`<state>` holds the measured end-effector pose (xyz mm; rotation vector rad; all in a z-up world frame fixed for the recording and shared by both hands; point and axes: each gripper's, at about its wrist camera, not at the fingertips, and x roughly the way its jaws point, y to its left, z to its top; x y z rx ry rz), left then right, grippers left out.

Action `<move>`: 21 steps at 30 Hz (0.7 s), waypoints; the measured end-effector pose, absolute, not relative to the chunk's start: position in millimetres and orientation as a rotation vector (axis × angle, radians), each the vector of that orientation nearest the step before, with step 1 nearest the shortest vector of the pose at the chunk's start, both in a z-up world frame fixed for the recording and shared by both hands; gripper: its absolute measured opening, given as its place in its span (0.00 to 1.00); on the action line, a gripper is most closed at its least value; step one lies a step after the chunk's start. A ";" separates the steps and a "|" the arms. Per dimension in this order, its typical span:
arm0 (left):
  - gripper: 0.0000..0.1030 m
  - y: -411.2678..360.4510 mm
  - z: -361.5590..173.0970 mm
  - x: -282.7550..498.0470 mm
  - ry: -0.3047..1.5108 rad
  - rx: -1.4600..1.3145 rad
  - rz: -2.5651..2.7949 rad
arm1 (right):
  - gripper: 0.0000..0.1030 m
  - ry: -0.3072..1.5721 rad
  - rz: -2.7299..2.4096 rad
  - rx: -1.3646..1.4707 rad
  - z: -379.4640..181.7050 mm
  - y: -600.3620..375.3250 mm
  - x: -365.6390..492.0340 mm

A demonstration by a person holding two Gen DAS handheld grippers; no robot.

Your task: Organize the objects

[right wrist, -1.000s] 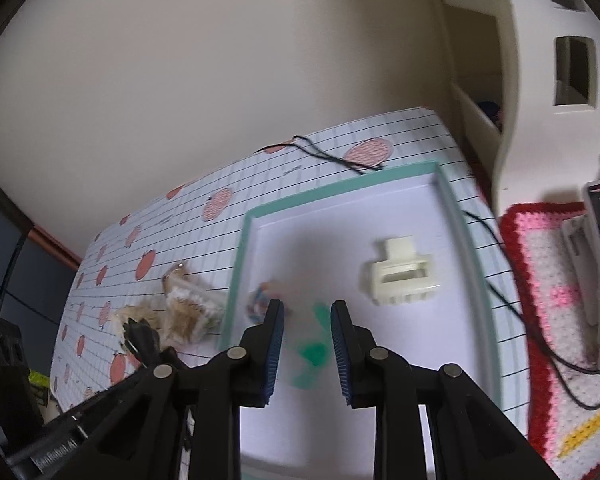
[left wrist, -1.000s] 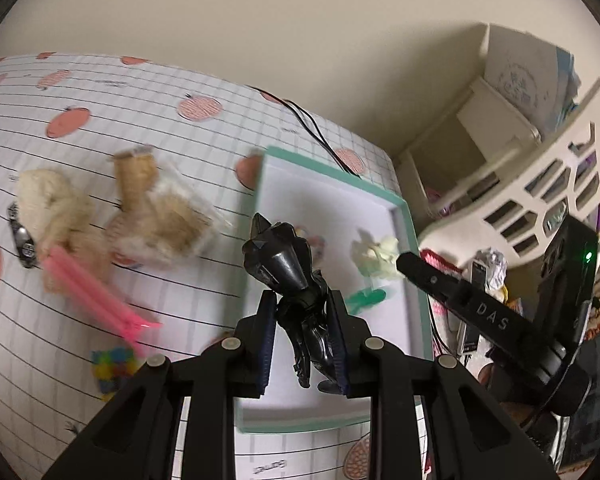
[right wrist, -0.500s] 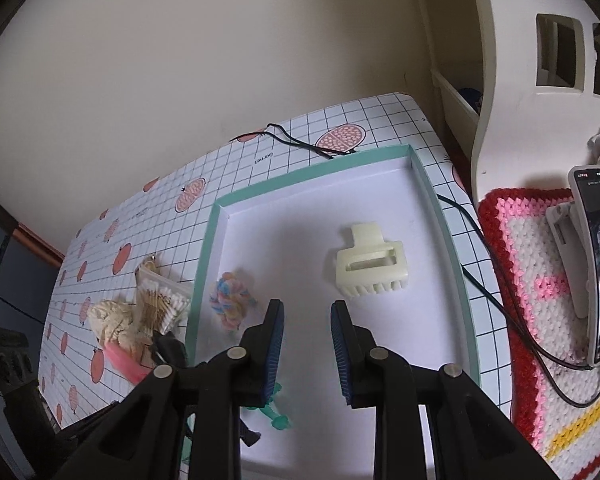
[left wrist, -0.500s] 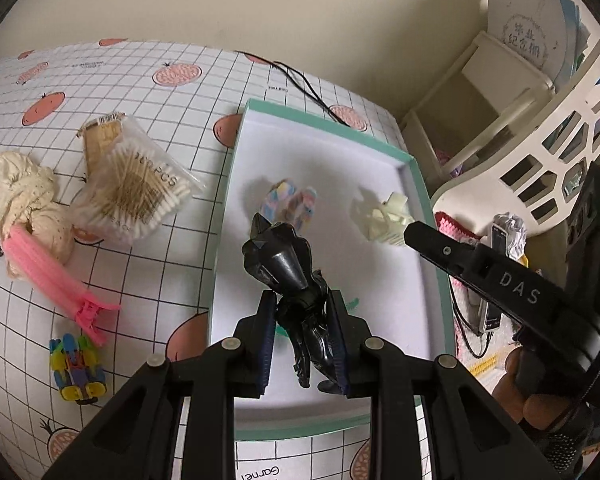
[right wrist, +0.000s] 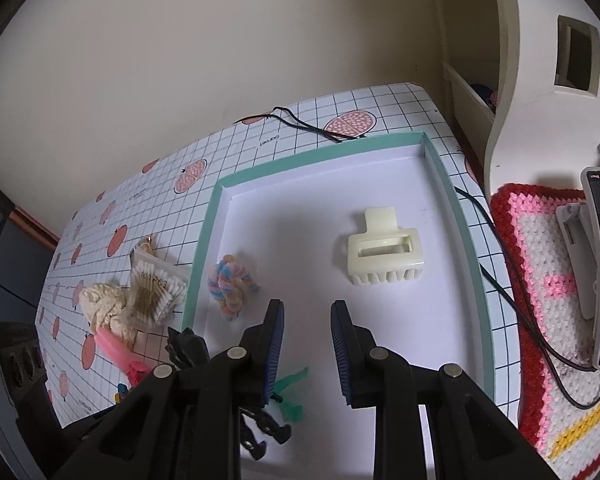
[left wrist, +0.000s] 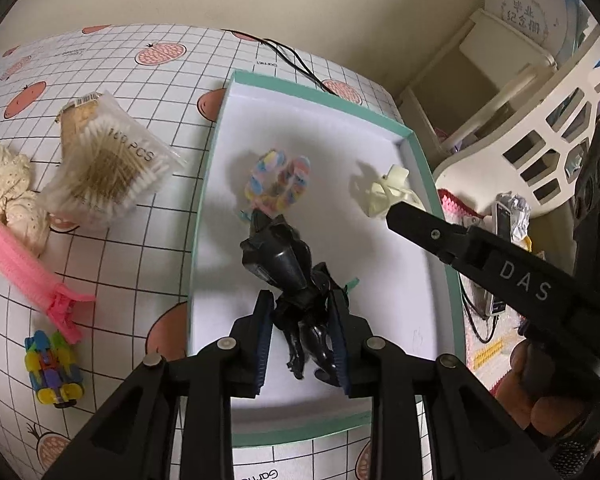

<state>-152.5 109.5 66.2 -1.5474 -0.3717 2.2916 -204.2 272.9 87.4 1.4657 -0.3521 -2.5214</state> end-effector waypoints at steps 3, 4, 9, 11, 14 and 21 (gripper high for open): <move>0.28 108.5 66.8 -153.2 -0.369 -1.548 2.288 | 0.25 -0.347 -2.520 1.467 87.0 272.3 -204.3; 0.28 108.2 66.9 -153.4 -0.372 -1.551 2.286 | 0.25 -0.348 -2.520 1.468 87.0 272.3 -204.4; 0.43 98.8 67.8 -154.4 -0.414 -1.574 2.282 | 0.25 -0.340 -2.518 1.472 85.4 271.3 -204.5; 0.47 93.6 69.3 -154.9 -0.437 -1.576 2.286 | 0.25 -0.335 -2.517 1.476 84.1 271.0 -204.5; 0.49 87.3 73.4 -154.9 -0.444 -1.570 2.293 | 0.25 -0.337 -2.516 1.480 83.6 271.3 -204.7; 0.51 81.0 81.2 -155.2 -0.464 -1.547 2.301 | 0.25 -0.334 -2.514 1.480 83.9 271.4 -204.6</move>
